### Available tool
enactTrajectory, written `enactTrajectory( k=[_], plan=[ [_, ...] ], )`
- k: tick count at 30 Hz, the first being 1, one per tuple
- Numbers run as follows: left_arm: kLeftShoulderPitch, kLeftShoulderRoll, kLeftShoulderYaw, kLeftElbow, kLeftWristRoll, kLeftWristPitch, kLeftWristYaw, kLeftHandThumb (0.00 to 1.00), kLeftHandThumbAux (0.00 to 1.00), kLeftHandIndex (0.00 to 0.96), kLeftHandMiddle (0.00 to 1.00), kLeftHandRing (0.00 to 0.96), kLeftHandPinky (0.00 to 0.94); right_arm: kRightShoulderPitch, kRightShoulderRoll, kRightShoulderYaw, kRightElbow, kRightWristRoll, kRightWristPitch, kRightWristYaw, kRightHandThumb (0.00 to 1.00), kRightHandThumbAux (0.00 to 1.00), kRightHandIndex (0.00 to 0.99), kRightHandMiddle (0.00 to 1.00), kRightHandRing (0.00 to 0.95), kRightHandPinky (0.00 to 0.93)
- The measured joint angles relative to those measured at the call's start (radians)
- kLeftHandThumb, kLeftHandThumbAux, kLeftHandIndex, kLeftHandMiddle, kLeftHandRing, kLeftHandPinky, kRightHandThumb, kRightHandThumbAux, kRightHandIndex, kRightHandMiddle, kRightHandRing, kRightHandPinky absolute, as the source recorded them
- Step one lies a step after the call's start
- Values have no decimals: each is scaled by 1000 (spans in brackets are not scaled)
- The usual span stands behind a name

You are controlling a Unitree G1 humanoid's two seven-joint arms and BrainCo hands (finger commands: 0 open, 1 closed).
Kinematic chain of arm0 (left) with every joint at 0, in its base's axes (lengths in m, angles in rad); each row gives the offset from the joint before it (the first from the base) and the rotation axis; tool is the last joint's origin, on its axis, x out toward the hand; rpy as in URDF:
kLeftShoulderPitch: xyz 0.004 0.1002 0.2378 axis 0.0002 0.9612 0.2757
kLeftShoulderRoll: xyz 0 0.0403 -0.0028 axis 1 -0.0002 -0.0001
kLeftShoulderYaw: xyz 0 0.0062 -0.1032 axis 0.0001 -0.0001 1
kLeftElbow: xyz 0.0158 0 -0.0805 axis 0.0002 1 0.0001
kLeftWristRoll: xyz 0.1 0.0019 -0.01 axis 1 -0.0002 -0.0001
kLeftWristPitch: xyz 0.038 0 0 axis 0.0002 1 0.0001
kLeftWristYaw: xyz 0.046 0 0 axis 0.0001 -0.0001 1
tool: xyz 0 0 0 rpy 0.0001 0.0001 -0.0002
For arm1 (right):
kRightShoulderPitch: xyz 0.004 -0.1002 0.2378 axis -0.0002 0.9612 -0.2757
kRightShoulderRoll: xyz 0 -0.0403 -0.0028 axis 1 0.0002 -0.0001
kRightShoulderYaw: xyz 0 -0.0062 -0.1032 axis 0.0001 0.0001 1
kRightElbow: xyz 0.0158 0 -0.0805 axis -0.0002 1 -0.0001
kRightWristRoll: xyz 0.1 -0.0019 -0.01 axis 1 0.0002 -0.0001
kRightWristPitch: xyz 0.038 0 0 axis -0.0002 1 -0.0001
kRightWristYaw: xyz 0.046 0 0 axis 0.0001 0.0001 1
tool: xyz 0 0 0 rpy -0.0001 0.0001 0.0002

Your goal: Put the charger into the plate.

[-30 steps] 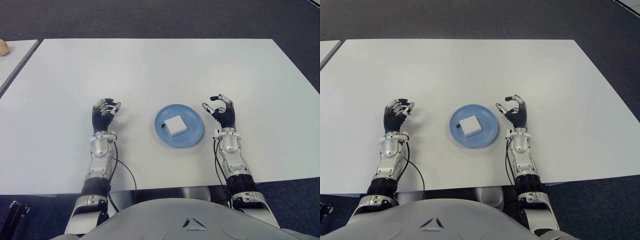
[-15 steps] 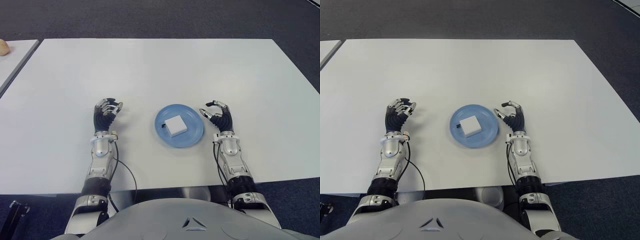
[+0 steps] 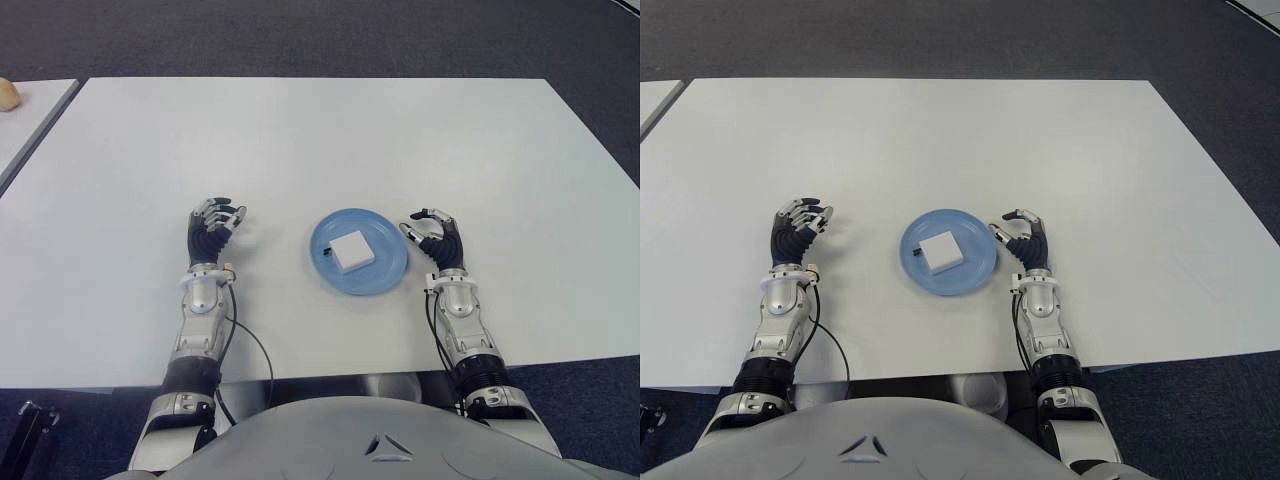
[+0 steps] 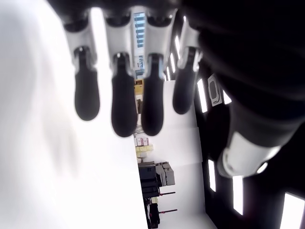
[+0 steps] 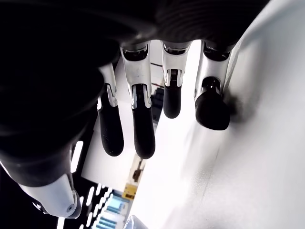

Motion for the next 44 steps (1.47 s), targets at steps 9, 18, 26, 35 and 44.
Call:
enactTrajectory(
  k=[9, 18, 26, 35, 44],
  plan=[
    [14, 2, -2, -13, 3, 13, -3, 833, 680, 394, 491, 583, 555, -3, 6, -4, 19, 0, -19, -12, 698, 735, 434, 735, 754, 751],
    [15, 5, -2, -15, 2, 13, -16, 833, 681, 396, 488, 584, 548, -5, 9, -6, 24, 0, -19, -14, 698, 735, 434, 737, 752, 748],
    [15, 9, -1, -15, 2, 14, -25, 833, 681, 396, 486, 578, 538, -7, 12, -8, 25, 0, -19, -16, 696, 735, 433, 736, 752, 743],
    [15, 9, -2, -15, 2, 13, -25, 833, 681, 393, 489, 578, 531, -6, 16, -9, 23, 0, -20, -27, 698, 734, 434, 746, 761, 765],
    [15, 9, -4, -15, 2, 14, -36, 834, 680, 394, 490, 582, 547, -5, 17, -9, 20, 0, -19, -29, 698, 734, 434, 751, 767, 771]
  ],
)
